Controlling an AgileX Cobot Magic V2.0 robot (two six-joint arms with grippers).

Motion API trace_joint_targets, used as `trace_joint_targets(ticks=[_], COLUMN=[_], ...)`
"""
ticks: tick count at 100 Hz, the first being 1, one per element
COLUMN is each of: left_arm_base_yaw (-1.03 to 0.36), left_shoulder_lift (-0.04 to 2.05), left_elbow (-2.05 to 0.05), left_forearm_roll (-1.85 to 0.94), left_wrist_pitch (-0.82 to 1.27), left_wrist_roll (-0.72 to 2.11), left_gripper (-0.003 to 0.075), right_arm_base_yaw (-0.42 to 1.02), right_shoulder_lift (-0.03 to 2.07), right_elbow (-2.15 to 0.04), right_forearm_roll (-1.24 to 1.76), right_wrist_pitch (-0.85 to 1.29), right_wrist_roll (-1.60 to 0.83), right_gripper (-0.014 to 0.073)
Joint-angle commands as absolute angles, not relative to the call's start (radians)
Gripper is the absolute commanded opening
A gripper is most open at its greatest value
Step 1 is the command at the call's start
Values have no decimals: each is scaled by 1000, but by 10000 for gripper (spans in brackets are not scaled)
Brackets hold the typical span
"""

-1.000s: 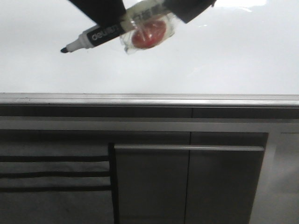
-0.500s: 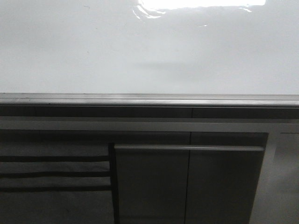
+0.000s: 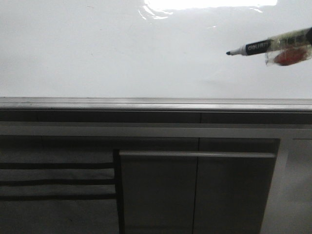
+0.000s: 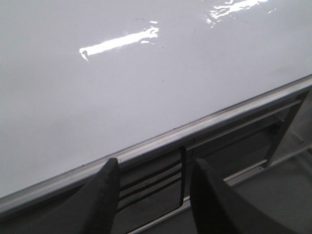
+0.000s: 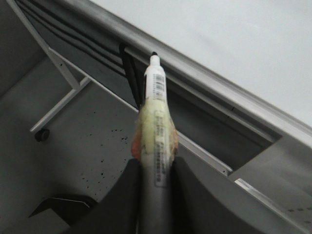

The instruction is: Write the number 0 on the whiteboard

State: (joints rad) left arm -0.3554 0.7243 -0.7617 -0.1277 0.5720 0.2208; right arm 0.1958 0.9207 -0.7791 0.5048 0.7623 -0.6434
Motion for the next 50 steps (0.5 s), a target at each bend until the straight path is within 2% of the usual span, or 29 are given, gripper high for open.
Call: trace_joint_targets(ticks=[1, 37, 50], left_arm_base_yaw=[-352, -352, -352], left_shoulder_lift=[722, 722, 722], left_elbow=[-783, -783, -783], left_forearm_roll=[-151, -151, -151], left_wrist_pitch=[482, 482, 482], left_wrist_roll=[205, 205, 205], left_gripper=[316, 316, 316], right_arm_base_yaw=[189, 189, 189], right_shoulder_lift=[929, 949, 964], right_elbow=[-804, -812, -844], right_forearm_roll=[533, 581, 584], right_wrist_pitch=[717, 601, 621], right_wrist_roll=[-643, -643, -649], right_gripper=[26, 26, 26])
